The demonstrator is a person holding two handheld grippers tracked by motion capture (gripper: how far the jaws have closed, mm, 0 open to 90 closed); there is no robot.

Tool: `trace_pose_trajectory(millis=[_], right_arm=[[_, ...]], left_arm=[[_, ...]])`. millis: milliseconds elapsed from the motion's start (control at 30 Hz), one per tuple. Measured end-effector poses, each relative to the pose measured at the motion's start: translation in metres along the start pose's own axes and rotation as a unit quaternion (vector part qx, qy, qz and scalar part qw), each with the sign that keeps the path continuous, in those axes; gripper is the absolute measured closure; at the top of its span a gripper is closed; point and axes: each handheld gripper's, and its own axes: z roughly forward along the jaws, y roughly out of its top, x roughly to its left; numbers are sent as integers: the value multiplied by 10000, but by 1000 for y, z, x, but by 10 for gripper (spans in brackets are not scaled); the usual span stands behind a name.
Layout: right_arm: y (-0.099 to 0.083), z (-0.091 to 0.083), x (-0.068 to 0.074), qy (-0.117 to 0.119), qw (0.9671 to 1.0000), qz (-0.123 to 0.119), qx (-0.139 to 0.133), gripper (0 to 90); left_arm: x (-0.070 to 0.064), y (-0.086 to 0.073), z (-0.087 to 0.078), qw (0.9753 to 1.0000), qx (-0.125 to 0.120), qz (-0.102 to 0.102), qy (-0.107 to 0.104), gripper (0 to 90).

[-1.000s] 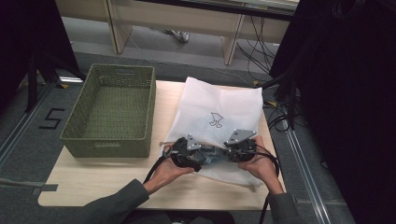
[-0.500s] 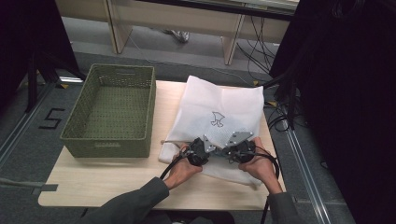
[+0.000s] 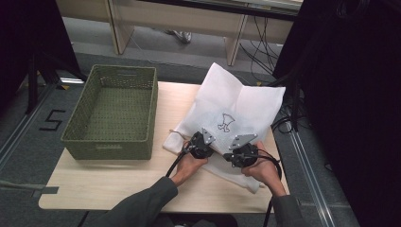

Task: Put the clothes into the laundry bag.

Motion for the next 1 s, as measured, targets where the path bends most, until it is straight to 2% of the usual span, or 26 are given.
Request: trace_pose_trajectory(millis=[67,233,300,367,400,433,467,500,533,567,600,633,667,700,733,800,833,900,967,1000], right_arm=[[-2,4,-2,36,10000,10,22,900],[-2,4,0,-2,9999,116,92,900],[-1,8,1,67,9999,2,135,900],[-1,10,2,102,9998,-14,144,900],[-1,9,3,83,9997,34,221,900],[-2,10,3,127,9997,56,214,900],[-2,12,3,152,9997,-25,208,900],[-2,13,2,189,9996,-41,215,900],[-3,14,2,155,9996,-53,238,900],[-3,15,3,200,9994,45,291,900],[-4,17,2,198,9994,39,292,900],[-6,21,1,246,9994,-27,248,900],[-6,21,1,221,9993,52,313,900],[-7,22,0,186,9993,-6,319,900],[-9,23,-1,210,9992,98,315,900],[-10,25,-3,327,9989,-47,320,900],[-11,25,-1,220,9990,103,379,900],[-11,27,-1,215,9989,121,411,900],[-11,27,-1,218,9988,130,430,900],[-11,27,-1,222,9987,138,434,900]], left_arm=[[2,0,-7,10000,36,-61,-69,607],[8,-2,-31,9991,250,323,-130,528],[8,-5,-34,9986,320,380,-185,542],[7,-8,-30,9983,370,355,-289,591],[7,-9,-27,9973,444,461,-360,632],[4,-10,-20,9979,389,360,-365,672],[0,-9,-14,9983,353,292,-351,729],[-1,-7,-11,9984,337,294,-339,756],[-3,-5,-8,9988,284,221,-323,768],[-5,1,-3,9992,195,282,-206,772],[-6,5,-2,9992,145,342,-123,774],[-6,7,0,9995,92,284,-136,774],[-7,8,1,9998,67,132,-155,773],[-7,5,0,9994,140,124,-300,769],[-6,1,-2,9986,272,251,-389,745],[-6,-3,-6,9979,364,326,-424,655],[-2,-9,-17,9967,488,399,-514,620],[1,-12,-28,9964,488,448,-522,573],[4,-12,-39,9959,462,613,-475,573],[6,-12,-44,9958,399,690,-453,622]])
